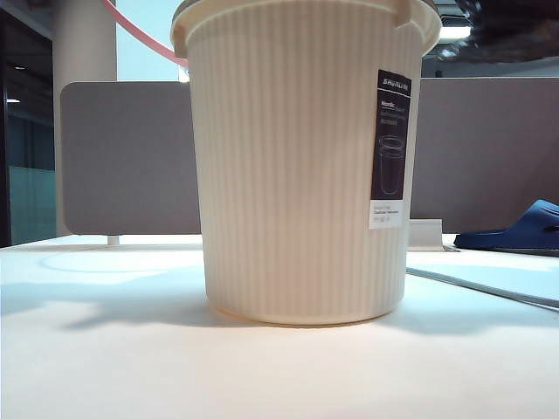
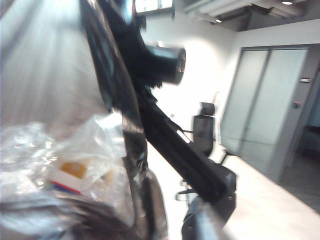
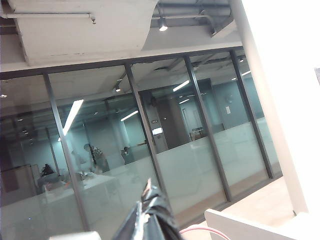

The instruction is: Open the ring lid of the trash can, pull out the black garbage bag inside, and place it on the table.

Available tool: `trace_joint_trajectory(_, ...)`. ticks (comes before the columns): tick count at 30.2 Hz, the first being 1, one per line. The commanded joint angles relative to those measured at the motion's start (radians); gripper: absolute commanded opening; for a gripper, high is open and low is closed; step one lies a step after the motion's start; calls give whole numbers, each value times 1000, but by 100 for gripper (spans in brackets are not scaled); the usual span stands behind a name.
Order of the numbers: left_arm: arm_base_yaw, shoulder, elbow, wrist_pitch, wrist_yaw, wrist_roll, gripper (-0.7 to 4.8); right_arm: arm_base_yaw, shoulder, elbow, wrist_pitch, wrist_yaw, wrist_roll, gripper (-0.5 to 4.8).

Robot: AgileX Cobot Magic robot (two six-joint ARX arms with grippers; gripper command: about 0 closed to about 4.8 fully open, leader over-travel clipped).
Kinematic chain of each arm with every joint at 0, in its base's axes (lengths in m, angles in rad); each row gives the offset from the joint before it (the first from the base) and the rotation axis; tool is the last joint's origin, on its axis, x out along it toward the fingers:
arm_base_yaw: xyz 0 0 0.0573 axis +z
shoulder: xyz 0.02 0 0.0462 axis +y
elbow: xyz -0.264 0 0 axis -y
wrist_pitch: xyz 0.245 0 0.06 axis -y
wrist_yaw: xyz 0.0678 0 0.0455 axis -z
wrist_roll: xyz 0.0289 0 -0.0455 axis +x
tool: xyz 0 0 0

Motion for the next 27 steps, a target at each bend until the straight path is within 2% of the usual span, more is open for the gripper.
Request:
trace_joint_trajectory(1,61,-33,5,-1,33,0,295,0,8,6,6,29,-2,-1)
trace_joint_trajectory(4,118,-53,5,-7,57,0,404,-1,11,6,6,29,-3,-1)
trace_joint_trajectory(15,214,-62,5,-39,127,-19,406,-3,46,1,6,0,-23,-1)
trace_joint_trajectory(27,215,-90,5,-89,164,-20,405,16,48,-103,34,-24,-122,-1)
